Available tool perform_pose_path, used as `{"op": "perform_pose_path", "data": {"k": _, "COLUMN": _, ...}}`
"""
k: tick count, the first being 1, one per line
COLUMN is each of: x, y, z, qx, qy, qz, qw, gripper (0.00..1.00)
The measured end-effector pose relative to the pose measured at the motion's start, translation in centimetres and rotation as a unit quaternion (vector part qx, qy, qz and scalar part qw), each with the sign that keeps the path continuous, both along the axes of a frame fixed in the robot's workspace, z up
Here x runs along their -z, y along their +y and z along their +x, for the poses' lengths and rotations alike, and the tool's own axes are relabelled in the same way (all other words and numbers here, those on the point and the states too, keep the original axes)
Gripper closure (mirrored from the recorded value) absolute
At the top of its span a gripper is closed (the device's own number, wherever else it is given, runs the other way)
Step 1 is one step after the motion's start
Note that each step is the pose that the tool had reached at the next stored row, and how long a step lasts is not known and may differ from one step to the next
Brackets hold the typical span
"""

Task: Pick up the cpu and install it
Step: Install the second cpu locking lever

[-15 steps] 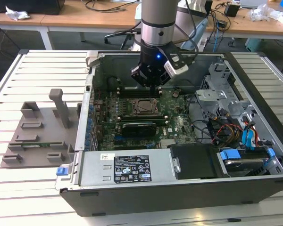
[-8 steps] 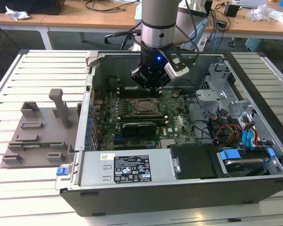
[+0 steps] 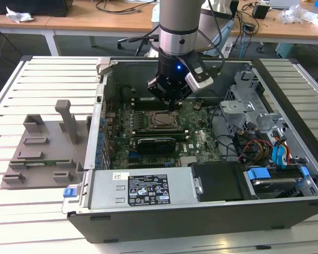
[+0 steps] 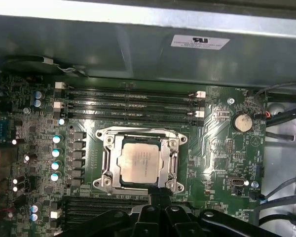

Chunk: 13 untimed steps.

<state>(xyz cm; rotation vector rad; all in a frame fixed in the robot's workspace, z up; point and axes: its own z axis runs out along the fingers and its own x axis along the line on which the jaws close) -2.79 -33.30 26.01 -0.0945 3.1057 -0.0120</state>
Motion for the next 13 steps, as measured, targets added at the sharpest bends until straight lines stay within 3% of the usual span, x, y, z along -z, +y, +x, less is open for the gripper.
{"op": "perform_pose_path", "data": {"k": 13, "x": 0.16, "y": -2.09, "z": 0.0, "qx": 0.0, "qy": 0.0, "qz": 0.0, "qw": 1.0, "gripper": 0.89}}
